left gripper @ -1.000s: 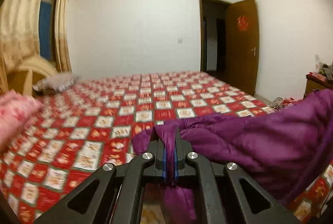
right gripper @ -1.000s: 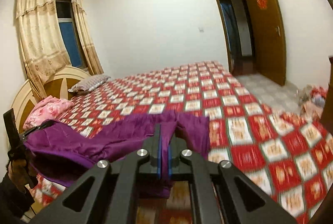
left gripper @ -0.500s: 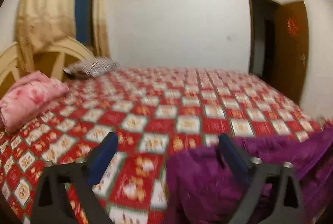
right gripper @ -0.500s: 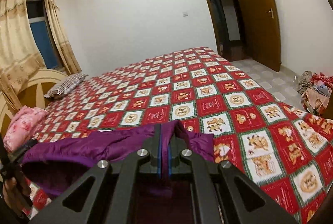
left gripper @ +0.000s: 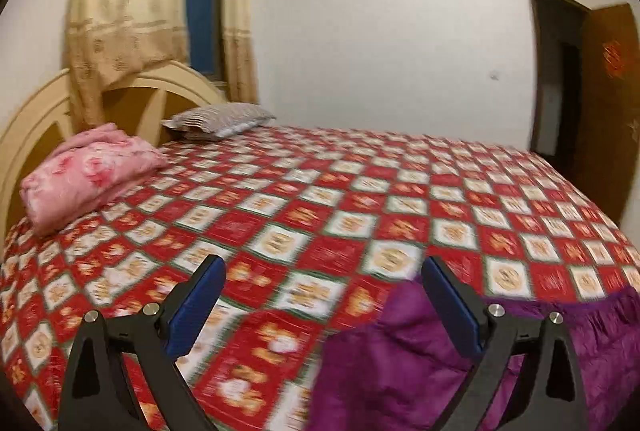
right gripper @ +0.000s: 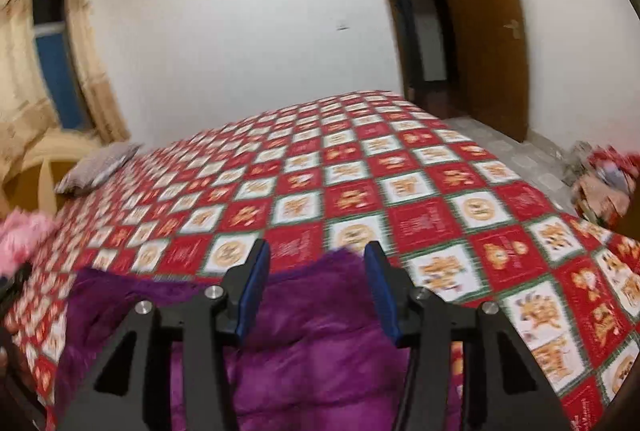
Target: Fold large clothes
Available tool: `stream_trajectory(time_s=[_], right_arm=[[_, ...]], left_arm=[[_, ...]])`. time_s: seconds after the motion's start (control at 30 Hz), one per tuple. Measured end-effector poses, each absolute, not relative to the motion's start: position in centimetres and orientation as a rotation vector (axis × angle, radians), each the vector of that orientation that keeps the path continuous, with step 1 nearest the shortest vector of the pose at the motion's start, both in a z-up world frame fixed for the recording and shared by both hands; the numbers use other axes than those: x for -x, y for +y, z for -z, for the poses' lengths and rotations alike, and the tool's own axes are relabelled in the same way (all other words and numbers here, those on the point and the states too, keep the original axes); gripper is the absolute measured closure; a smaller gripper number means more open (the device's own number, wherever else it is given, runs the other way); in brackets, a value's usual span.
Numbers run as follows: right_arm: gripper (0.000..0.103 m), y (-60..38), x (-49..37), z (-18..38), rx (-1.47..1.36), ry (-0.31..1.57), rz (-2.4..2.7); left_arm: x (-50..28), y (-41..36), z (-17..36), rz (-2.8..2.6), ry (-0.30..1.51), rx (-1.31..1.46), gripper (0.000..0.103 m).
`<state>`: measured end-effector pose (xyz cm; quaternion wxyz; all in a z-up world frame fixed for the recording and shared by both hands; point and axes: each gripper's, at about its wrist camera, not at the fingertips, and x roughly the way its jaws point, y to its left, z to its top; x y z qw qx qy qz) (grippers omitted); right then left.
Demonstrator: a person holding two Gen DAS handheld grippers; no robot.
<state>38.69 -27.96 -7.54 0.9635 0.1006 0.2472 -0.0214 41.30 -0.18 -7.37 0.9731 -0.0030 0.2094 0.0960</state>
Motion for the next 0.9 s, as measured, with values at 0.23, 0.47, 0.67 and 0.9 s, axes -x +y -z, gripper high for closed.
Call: stream_trajectory(time_s=[0.23, 0.47, 0.67, 0.9], right_arm=[[0.050, -21.1, -42.0, 11.2, -0.098, 0.645, -0.095], [0.051, -21.9, -44.9, 15.6, -0.105, 0.761, -0.028], [0.051, -21.7, -45.2, 16.3, -0.099, 0.763, -0.033], [0.051, -21.8, -45.6, 16.9, -0.118, 0.767, -0.035]], left_arm=[[-44.6, -6.7, 11.0, -0.172, 0.483, -0.196, 0.005], [-48.6, -9.1, 15.5, -0.143, 0.643, -0.290, 0.004], [-49.3, -8.8, 16.6, -0.131, 0.688, -0.266, 0.004], [-50.1, -8.9, 17.4, -0.123, 0.724, -0.261, 0.003]])
